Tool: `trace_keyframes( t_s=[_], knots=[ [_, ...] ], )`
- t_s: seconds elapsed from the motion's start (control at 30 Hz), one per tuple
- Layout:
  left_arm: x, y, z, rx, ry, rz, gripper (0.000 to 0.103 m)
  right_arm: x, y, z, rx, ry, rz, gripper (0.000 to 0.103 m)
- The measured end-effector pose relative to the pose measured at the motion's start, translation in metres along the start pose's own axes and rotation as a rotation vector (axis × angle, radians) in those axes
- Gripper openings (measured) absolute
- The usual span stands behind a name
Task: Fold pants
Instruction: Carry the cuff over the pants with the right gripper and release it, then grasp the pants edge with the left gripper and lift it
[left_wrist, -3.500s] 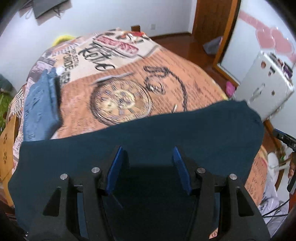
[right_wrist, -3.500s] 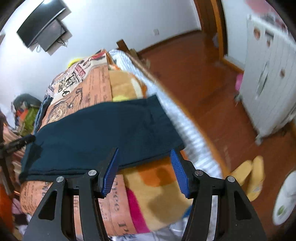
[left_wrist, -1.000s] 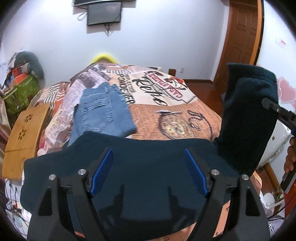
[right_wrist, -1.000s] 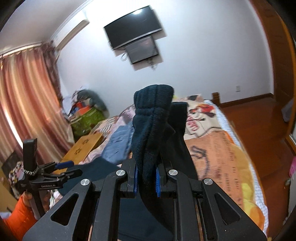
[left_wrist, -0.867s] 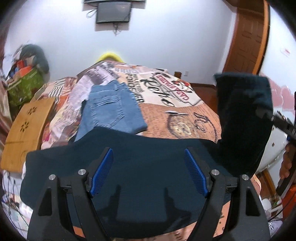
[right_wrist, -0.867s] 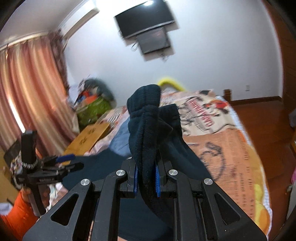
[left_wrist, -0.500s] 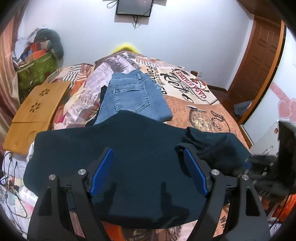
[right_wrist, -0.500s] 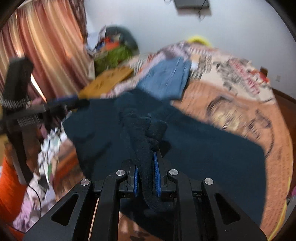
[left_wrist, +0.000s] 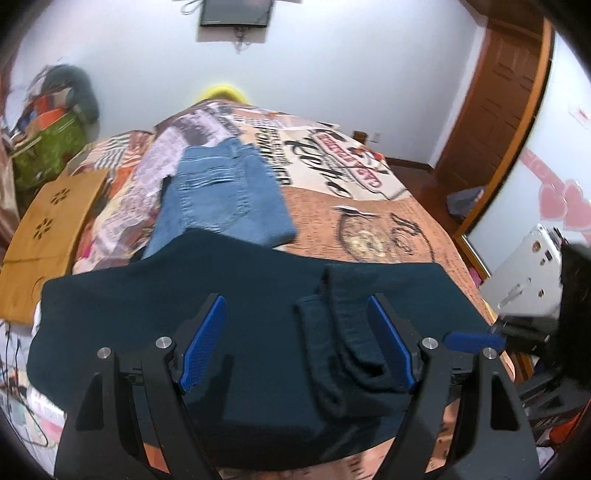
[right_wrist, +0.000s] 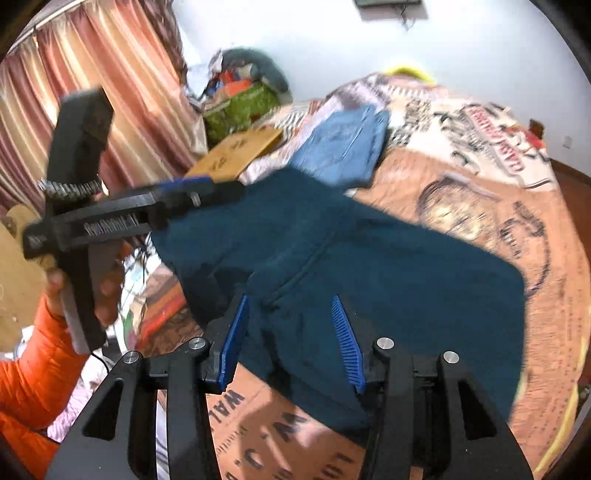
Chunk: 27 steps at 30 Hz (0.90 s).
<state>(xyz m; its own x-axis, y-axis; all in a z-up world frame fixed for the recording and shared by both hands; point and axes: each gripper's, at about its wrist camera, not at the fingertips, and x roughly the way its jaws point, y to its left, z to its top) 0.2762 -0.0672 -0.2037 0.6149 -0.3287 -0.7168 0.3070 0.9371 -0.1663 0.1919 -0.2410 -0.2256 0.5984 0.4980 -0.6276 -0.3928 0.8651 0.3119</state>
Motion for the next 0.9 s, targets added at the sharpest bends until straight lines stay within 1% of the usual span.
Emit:
trace_keyframes(
  t_s=[0.07,0.13,0.2,0.23,0.3,0.4,0.47,0.5,0.57,0.67,0.9],
  knots=[
    [0.01,-0.014,0.001,0.022,0.019,-0.017,0.079,-0.014,-0.011,0.001,0.013,-0.03,-0.033,0.043],
    [0.024,-0.028,0.001,0.051,0.043,-0.026,0.079,-0.023,-0.027,0.002,0.024,-0.046,-0.088,0.043],
    [0.04,-0.04,-0.002,0.074,0.075,-0.025,0.079,-0.025,-0.044,-0.001,0.049,-0.036,-0.142,0.044],
    [0.047,-0.043,-0.003,0.081,0.089,-0.026,0.079,-0.024,-0.053,-0.003,0.068,-0.027,-0.154,0.044],
    [0.062,-0.049,-0.009,0.102,0.121,0.002,0.079,-0.016,-0.07,-0.011,0.11,0.005,-0.181,0.044],
    [0.083,-0.05,-0.022,0.13,0.179,0.061,0.079,-0.003,-0.086,-0.024,0.157,0.058,-0.173,0.044],
    [0.09,-0.045,-0.029,0.127,0.205,0.07,0.079,0.008,-0.089,-0.035,0.165,0.086,-0.168,0.044],
    [0.091,-0.041,-0.035,0.119,0.214,0.058,0.08,0.013,-0.087,-0.04,0.16,0.093,-0.168,0.043],
    [0.087,-0.034,-0.041,0.104,0.21,0.046,0.081,0.011,-0.085,-0.045,0.156,0.077,-0.175,0.044],
    [0.081,-0.03,-0.049,0.106,0.201,0.047,0.083,0.008,-0.086,-0.047,0.182,0.07,-0.161,0.044],
    [0.073,-0.029,-0.056,0.094,0.185,0.05,0.083,-0.003,-0.082,-0.059,0.193,0.061,-0.167,0.044]
  ],
)
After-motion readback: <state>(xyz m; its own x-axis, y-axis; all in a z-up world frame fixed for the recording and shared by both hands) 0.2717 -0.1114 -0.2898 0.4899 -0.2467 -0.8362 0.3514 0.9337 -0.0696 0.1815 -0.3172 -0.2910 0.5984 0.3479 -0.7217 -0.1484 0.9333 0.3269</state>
